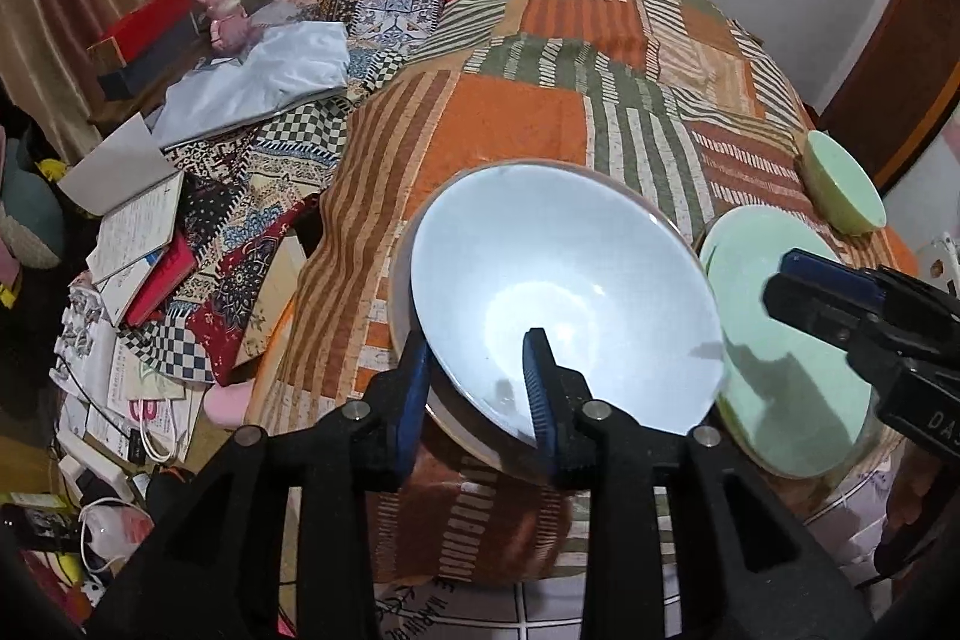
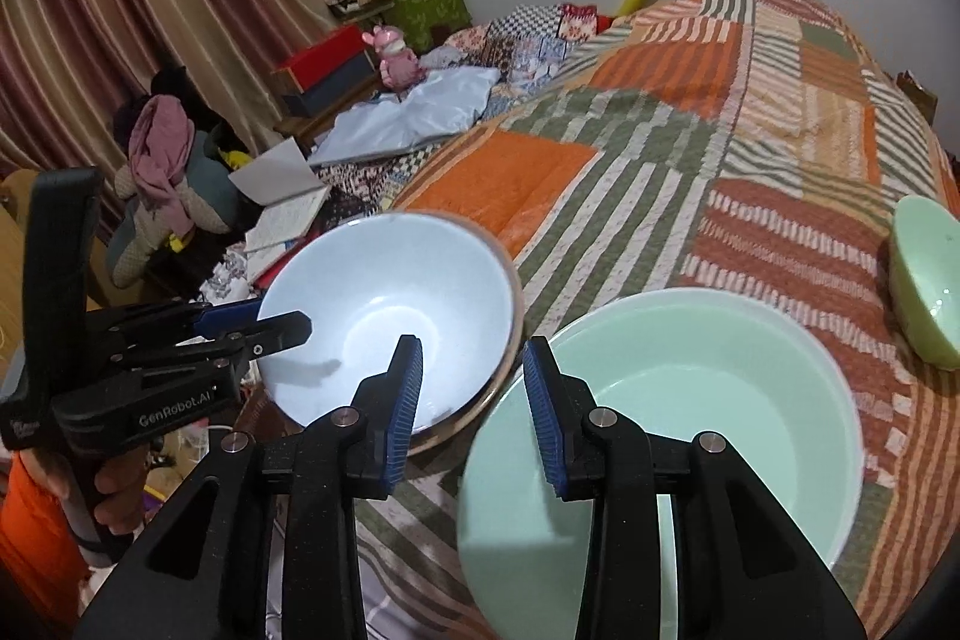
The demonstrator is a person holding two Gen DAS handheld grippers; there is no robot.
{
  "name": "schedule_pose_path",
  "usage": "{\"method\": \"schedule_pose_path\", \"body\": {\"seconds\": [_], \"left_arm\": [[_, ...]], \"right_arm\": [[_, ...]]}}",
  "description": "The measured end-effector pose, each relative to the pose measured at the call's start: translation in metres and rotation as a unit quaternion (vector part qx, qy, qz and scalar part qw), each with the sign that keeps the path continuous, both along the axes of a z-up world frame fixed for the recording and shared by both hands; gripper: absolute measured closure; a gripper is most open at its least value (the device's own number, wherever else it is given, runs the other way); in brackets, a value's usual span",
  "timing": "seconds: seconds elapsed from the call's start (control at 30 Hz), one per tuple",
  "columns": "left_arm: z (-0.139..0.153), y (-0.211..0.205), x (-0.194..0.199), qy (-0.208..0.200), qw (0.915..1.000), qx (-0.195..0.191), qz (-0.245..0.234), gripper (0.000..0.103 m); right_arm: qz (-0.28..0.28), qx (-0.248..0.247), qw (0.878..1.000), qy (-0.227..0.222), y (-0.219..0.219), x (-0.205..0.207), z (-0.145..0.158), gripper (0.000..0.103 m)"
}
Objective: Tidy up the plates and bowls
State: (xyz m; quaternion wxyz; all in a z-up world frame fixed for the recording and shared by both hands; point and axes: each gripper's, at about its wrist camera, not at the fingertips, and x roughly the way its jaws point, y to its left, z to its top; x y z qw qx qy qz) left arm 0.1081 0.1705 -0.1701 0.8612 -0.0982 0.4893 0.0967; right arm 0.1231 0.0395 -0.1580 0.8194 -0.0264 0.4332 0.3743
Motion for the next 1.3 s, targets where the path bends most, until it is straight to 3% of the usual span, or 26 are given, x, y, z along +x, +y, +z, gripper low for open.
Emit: {"method": "schedule_pose_path", "body": {"seconds": [0.1,0.23,0.33,0.43,0.57,0.87,1.07,1.3], "left_arm": [[0.012,-0.005,-0.002,-0.011,0.9998,0.014,0.005,0.069],[0.04,-0.019,-0.006,-0.054,0.9979,0.034,-0.009,0.052],[0.059,-0.034,-0.003,-0.076,0.996,0.044,-0.019,0.05],[0.073,-0.055,0.004,-0.092,0.9943,0.042,-0.034,0.049],[0.083,-0.085,0.013,-0.113,0.9911,0.042,-0.057,0.041],[0.086,-0.148,0.052,-0.128,0.9855,0.031,-0.107,0.028],[0.081,-0.177,0.085,-0.122,0.9837,0.018,-0.131,0.028],[0.073,-0.209,0.121,-0.123,0.9798,0.032,-0.155,0.028]], "right_arm": [[-0.004,0.009,1.0,-0.007,-0.011,0.0,0.008,0.069],[-0.018,0.024,0.999,-0.024,-0.033,0.003,0.02,0.063],[-0.031,0.031,0.998,-0.037,-0.051,0.004,0.029,0.063],[-0.048,0.037,0.997,-0.055,-0.074,0.004,0.039,0.055],[-0.072,0.04,0.994,-0.073,-0.101,0.006,0.046,0.053],[-0.138,0.031,0.986,-0.085,-0.165,0.022,0.052,0.048],[-0.183,0.021,0.979,-0.084,-0.205,0.035,0.049,0.048],[-0.227,0.005,0.971,-0.072,-0.237,0.062,0.036,0.048]]}}
